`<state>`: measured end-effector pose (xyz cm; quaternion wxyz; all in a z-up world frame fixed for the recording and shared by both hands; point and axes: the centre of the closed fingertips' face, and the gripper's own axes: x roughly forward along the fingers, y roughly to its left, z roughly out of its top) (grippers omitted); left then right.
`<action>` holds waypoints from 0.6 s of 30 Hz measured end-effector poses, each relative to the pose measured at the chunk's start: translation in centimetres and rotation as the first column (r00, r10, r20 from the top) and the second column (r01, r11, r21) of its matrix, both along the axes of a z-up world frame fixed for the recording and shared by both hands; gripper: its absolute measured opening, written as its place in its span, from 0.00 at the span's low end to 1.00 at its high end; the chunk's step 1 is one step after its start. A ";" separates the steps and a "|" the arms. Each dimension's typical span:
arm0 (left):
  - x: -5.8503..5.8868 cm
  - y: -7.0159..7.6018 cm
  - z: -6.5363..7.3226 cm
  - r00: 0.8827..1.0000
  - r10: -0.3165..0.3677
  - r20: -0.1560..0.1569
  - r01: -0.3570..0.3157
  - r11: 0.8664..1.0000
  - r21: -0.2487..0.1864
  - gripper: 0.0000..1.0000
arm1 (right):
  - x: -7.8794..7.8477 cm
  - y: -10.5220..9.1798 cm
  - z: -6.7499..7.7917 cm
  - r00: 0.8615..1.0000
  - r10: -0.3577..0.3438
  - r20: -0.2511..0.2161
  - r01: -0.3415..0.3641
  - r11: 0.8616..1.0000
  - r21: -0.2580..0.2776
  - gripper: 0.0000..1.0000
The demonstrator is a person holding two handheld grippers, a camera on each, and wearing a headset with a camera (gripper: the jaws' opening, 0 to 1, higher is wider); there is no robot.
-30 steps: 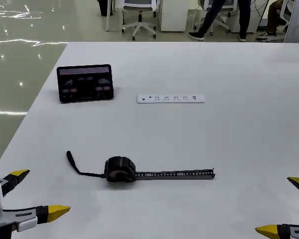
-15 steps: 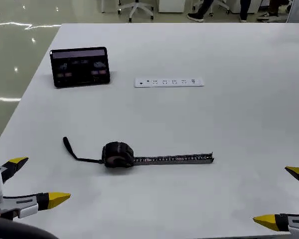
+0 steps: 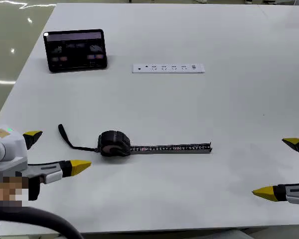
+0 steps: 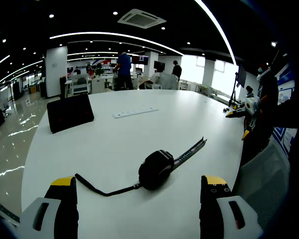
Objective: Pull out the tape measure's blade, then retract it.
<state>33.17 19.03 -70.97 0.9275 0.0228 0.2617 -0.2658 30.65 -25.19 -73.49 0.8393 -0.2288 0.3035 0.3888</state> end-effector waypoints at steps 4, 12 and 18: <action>1.2 -1.3 0.0 0.999 0.035 0.007 -0.035 0.999 0.006 1.00 | 1.0 1.0 0.7 0.998 0.067 -0.002 -0.067 0.998 -0.015 1.00; 2.1 -3.4 -1.3 0.995 0.102 -0.019 -0.101 0.995 0.022 1.00 | 2.9 2.5 0.1 0.979 0.200 -0.026 -0.201 0.976 -0.081 0.99; 2.6 -4.9 -2.5 0.986 0.167 -0.018 -0.166 0.985 0.049 1.00 | 4.3 4.5 -0.7 0.954 0.291 -0.072 -0.298 0.947 -0.119 0.97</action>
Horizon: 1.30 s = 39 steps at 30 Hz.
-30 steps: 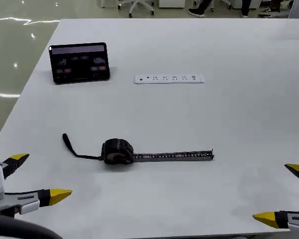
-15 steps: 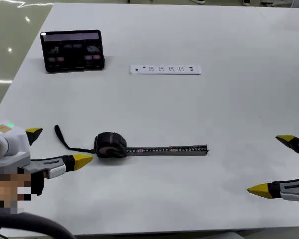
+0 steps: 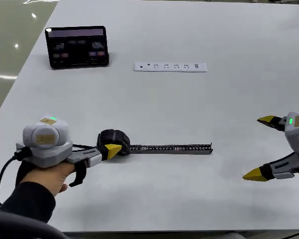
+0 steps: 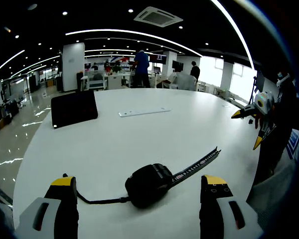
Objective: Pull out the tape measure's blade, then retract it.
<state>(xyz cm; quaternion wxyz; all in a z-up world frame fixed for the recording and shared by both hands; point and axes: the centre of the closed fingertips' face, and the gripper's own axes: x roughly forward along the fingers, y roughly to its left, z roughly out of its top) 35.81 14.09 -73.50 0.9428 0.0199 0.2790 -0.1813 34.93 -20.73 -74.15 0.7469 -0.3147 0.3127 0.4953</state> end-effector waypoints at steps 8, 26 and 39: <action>0.9 -0.6 -1.7 0.998 0.062 0.032 -0.062 0.998 0.024 1.00 | 1.8 2.3 -1.1 0.996 0.089 -0.023 -0.090 0.995 -0.051 0.97; 0.5 -2.5 -2.9 0.989 0.078 0.125 -0.084 0.996 0.042 1.00 | 4.3 5.5 -4.0 0.973 0.209 -0.102 -0.222 0.964 -0.146 0.89; 1.0 -1.8 -3.1 0.984 0.124 0.126 -0.125 0.992 0.005 1.00 | 4.3 5.4 -6.7 0.960 0.242 -0.144 -0.265 0.947 -0.180 0.65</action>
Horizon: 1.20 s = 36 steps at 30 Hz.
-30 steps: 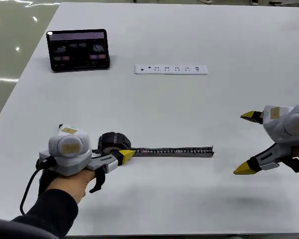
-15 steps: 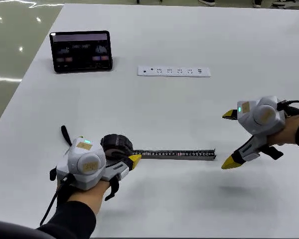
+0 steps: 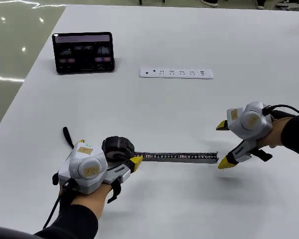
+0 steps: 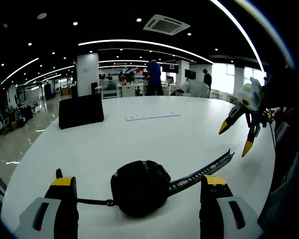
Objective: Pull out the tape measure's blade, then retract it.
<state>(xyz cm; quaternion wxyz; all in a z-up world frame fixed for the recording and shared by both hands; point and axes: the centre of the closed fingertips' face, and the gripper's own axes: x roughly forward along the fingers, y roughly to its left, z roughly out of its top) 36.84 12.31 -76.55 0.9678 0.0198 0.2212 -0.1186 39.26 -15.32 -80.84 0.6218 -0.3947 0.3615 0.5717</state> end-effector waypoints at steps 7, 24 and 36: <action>-0.1 -0.2 -0.1 1.000 -0.002 -0.002 0.002 1.000 -0.005 1.00 | -0.5 -0.2 -1.1 1.000 0.015 -0.025 -0.016 1.000 -0.027 0.49; -0.4 -0.1 -0.4 1.000 0.000 -0.018 0.000 1.000 -0.013 1.00 | -1.4 -0.1 -2.3 0.997 0.026 -0.077 -0.030 0.999 -0.043 0.19; -0.5 -0.1 -0.7 1.000 0.003 -0.022 -0.003 1.000 -0.018 0.99 | -1.5 0.1 -2.8 0.997 0.037 -0.075 -0.040 0.998 -0.042 0.12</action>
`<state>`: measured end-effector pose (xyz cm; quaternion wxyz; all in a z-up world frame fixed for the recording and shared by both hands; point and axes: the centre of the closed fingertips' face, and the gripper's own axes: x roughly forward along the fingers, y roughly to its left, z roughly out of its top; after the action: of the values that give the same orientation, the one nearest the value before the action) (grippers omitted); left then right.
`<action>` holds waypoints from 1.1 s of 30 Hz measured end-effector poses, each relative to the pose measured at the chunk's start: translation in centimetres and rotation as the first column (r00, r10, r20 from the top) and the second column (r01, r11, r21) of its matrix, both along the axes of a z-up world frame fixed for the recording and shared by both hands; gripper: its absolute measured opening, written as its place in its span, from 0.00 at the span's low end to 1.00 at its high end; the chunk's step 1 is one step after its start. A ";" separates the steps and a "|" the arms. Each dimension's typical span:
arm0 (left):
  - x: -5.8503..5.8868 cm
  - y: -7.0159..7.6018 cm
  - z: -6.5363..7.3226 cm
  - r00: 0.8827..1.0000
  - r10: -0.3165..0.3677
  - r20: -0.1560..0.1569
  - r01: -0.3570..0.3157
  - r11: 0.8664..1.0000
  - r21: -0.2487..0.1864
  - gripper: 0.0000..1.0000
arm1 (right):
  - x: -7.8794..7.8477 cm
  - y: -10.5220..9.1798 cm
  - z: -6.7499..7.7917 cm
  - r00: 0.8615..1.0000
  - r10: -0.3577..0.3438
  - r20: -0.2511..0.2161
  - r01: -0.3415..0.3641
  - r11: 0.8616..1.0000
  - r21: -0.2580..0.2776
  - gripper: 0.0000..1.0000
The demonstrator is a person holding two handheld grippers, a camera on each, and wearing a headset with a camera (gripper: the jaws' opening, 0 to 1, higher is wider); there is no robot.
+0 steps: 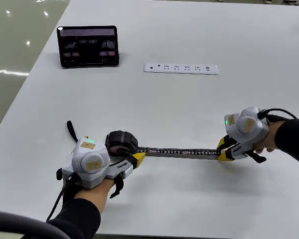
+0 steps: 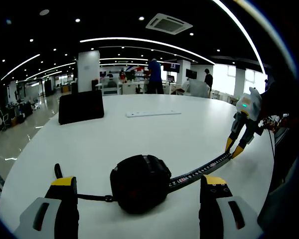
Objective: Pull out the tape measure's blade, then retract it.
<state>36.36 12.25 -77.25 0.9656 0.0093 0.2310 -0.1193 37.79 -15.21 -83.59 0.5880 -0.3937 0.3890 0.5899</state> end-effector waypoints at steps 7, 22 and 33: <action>0.0 -0.1 -0.1 1.000 0.003 -0.002 -0.003 1.000 -0.011 0.97 | 0.1 -0.1 -0.3 1.000 -0.004 -0.013 0.004 1.000 0.001 0.12; 2.0 0.1 -1.3 0.997 0.057 -0.042 -0.060 0.996 -0.062 0.88 | 0.3 -0.2 -0.3 0.997 -0.072 -0.018 0.071 0.997 -0.042 0.11; 2.6 -1.7 -2.3 0.994 0.048 -0.094 -0.057 0.994 -0.092 0.74 | 0.4 -0.2 -0.4 0.998 -0.067 -0.007 0.066 0.996 -0.060 0.11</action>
<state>38.97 10.59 -79.55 0.9561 -0.0482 0.2692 -0.1049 38.23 -15.40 -83.97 0.5934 -0.3953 0.4220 0.5599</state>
